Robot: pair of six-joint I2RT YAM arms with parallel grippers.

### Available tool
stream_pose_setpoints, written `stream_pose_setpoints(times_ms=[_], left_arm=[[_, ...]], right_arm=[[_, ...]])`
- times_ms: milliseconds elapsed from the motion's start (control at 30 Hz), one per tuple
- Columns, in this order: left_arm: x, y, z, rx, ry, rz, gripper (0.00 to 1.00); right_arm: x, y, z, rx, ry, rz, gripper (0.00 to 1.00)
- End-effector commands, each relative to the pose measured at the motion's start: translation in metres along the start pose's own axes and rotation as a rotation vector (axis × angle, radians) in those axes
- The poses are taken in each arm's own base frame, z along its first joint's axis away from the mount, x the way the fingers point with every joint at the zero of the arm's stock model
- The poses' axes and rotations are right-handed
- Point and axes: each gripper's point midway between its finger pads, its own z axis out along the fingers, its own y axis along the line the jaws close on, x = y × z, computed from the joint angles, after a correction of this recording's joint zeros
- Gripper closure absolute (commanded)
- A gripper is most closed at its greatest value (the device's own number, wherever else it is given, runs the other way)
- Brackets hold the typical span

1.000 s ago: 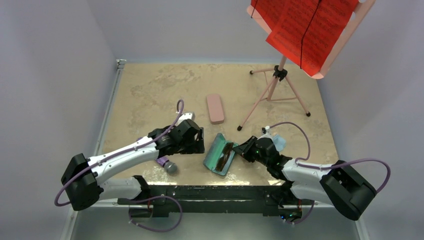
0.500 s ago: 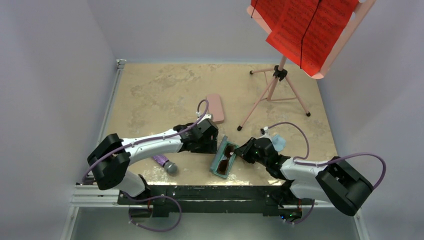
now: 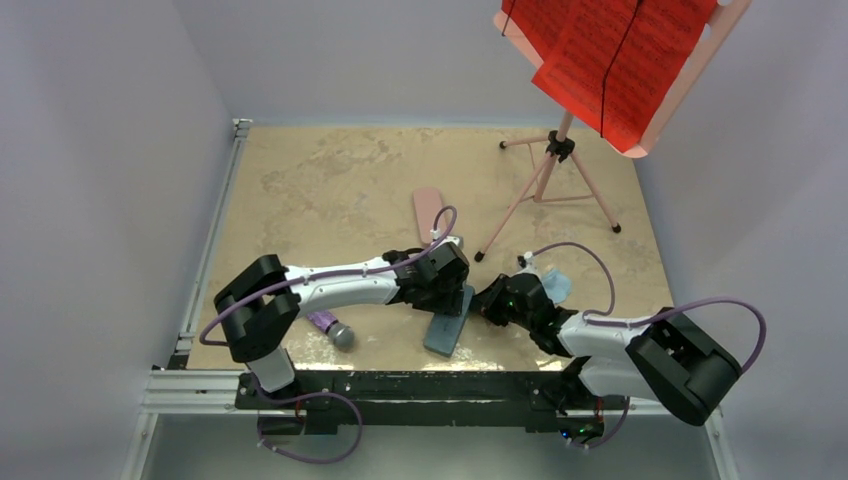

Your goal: Organize the sunglasses

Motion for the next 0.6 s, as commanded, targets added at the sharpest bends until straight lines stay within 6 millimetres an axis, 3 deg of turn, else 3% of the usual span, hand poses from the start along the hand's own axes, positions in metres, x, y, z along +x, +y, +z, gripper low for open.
stream_pose_setpoints(times_ms=[0,133,233,333,567], left_arm=[[0.003,-0.014,0.002,0.034,0.020,-0.007,0.37],[0.005,-0.016,-0.004,0.070,0.016,-0.005,0.36],[0.010,-0.014,-0.002,0.085,0.032,0.001,0.36],[0.014,-0.005,0.004,0.064,0.045,-0.017,0.43],[0.022,0.007,0.018,0.017,0.083,-0.026,0.47]], right_arm=[[0.003,0.024,0.001,-0.060,0.035,0.031,0.91],[0.003,0.025,-0.002,-0.050,0.040,0.055,0.83],[0.001,0.028,-0.008,-0.052,0.038,0.062,0.66],[-0.004,0.031,-0.018,-0.054,0.017,0.060,0.50],[-0.031,0.035,-0.046,-0.003,-0.100,0.001,0.34]])
